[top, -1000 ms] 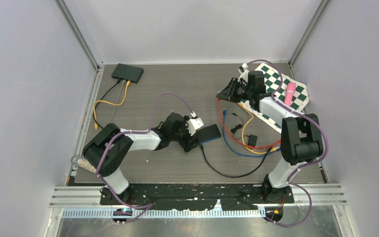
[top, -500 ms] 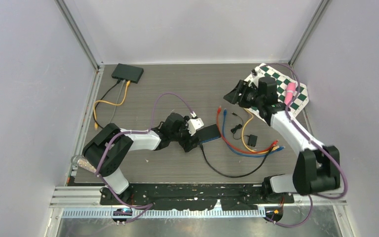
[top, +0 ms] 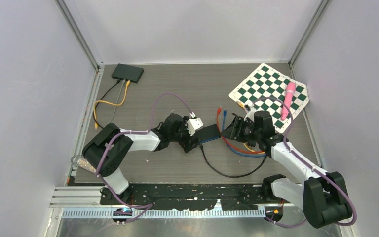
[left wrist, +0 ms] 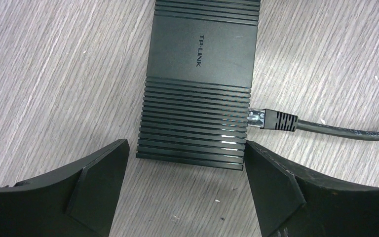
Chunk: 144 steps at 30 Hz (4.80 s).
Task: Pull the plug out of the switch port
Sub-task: Place the connector at the center of the board, then pull the connector from the switch port.
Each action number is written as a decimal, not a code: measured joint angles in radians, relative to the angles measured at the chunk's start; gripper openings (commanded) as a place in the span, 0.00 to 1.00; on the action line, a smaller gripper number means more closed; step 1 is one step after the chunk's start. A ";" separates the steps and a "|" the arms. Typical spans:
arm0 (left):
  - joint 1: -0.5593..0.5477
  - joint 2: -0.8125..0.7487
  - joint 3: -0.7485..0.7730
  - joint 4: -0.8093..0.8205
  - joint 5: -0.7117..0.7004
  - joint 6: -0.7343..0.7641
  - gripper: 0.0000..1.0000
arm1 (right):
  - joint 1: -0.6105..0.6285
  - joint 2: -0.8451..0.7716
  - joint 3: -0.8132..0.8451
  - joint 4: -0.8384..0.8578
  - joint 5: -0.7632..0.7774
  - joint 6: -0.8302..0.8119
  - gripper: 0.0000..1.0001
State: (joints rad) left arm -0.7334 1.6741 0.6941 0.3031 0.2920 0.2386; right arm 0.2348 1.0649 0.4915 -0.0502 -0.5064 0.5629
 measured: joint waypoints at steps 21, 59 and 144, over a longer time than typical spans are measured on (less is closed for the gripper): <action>0.000 0.012 0.010 -0.005 0.045 0.008 0.52 | 0.253 0.329 -0.063 0.340 -0.003 0.207 0.47; 0.000 0.013 0.010 -0.004 0.047 0.004 0.49 | 0.358 0.742 -0.272 1.243 0.150 0.667 0.36; 0.002 0.019 0.006 0.014 0.061 0.004 0.46 | 0.360 0.580 -0.145 0.843 0.133 0.382 0.33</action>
State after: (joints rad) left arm -0.7315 1.6932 0.7006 0.3172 0.3527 0.2424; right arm 0.5945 1.6451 0.3466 0.7929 -0.3737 0.9451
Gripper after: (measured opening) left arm 0.681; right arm 0.352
